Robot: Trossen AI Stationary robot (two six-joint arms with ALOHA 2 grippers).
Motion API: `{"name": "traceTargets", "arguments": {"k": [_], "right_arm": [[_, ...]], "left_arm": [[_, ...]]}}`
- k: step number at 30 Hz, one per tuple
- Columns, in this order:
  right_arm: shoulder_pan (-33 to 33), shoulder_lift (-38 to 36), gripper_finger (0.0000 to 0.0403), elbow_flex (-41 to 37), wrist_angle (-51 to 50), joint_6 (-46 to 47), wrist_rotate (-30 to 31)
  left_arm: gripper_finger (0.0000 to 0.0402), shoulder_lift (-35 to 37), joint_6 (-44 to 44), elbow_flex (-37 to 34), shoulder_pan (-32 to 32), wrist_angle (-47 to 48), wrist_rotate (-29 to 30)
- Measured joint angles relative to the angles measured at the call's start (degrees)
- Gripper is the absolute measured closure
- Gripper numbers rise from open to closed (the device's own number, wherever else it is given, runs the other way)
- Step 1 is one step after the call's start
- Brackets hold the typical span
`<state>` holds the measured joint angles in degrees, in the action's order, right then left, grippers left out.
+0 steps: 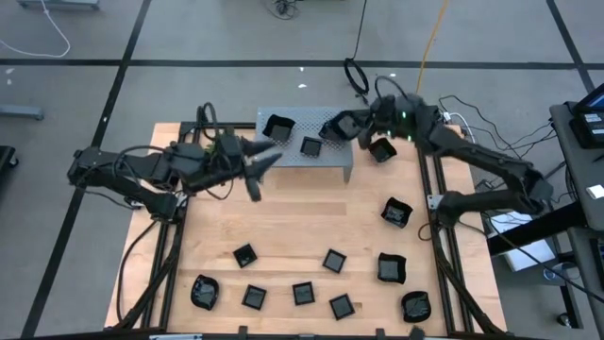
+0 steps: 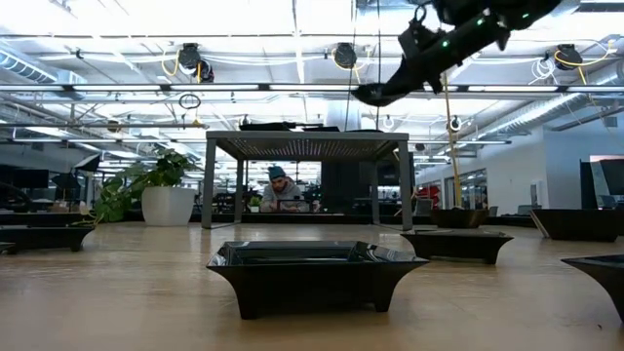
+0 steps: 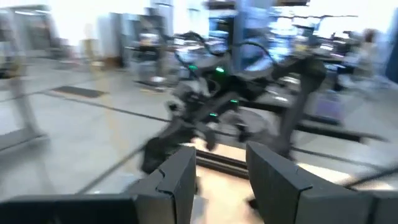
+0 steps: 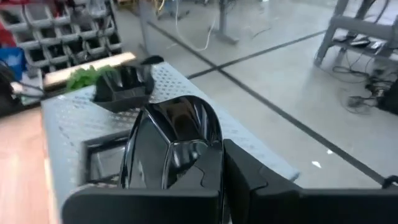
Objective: Pick & Place Mini shaped plates
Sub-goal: Stack the black leaf-shaped plate on top of the black leaf-shaped plate on the shelf
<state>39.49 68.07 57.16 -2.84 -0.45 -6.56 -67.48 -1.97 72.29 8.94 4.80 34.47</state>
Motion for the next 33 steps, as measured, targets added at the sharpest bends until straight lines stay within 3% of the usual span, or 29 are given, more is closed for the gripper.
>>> {"name": "traceTargets", "arguments": {"k": [5, 9, 18, 33], "right_arm": [[7.61, 7.4, 0.0403, 7.52, -3.84, -3.65, -15.27], [9.68, 12.63, 0.0403, 13.05, -6.56, -7.85, -21.71], [9.94, 18.94, 0.0403, 16.49, -11.07, -13.54, -23.76], [7.58, 19.08, 0.0403, 16.49, -13.77, -15.02, -23.63]], "left_arm": [[0.0256, 0.0, 0.33, 0.0, -2.82, -3.31, 3.13], [0.0256, 0.0, 0.37, 0.0, -5.33, -4.91, 3.12], [0.0256, 0.0, 0.31, 0.0, -9.01, -5.01, 3.08], [0.0256, 0.0, 0.78, 0.0, -12.29, -4.88, 3.05]]}}
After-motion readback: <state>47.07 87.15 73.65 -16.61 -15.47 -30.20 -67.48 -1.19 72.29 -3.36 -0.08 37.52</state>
